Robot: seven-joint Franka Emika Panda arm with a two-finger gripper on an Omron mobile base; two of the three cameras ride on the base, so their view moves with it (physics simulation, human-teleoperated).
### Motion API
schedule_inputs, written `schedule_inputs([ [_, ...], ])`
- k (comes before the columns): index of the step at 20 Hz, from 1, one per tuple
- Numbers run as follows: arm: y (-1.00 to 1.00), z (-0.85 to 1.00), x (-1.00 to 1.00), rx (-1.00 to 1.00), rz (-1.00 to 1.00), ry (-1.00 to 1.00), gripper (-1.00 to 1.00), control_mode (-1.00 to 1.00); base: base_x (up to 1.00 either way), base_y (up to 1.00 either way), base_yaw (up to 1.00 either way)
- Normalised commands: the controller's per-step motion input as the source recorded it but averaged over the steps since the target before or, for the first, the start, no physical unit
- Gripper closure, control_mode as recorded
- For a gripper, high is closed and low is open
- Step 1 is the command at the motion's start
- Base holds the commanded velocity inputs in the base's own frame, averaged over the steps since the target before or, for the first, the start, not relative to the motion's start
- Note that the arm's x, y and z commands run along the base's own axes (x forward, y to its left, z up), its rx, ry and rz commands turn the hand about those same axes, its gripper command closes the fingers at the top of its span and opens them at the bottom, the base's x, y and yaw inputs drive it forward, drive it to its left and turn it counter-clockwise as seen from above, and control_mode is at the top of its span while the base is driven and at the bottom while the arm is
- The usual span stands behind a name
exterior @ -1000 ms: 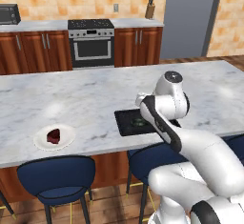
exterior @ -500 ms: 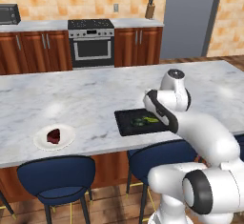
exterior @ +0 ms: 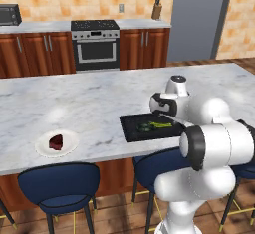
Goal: Create a steak meal by picking up the steak and asparagus from the tray and placing them on the plate. Leave the eggplant on the tray.
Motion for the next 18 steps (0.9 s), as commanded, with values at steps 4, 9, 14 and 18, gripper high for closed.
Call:
schedule_inputs([
  [4,-0.01,-0.51,0.73,0.05,-0.04,0.13,-1.0,-1.0,0.0,0.0,0.0],
  [9,0.0,-0.5,0.55,0.01,-0.02,0.09,-1.0,-1.0,0.0,0.0,0.0],
  [14,0.0,-0.5,0.39,0.0,-0.03,0.02,-1.0,-1.0,0.0,0.0,0.0],
  [18,0.0,-0.48,0.29,0.0,-0.06,-0.01,-1.0,-1.0,0.0,0.0,0.0],
])
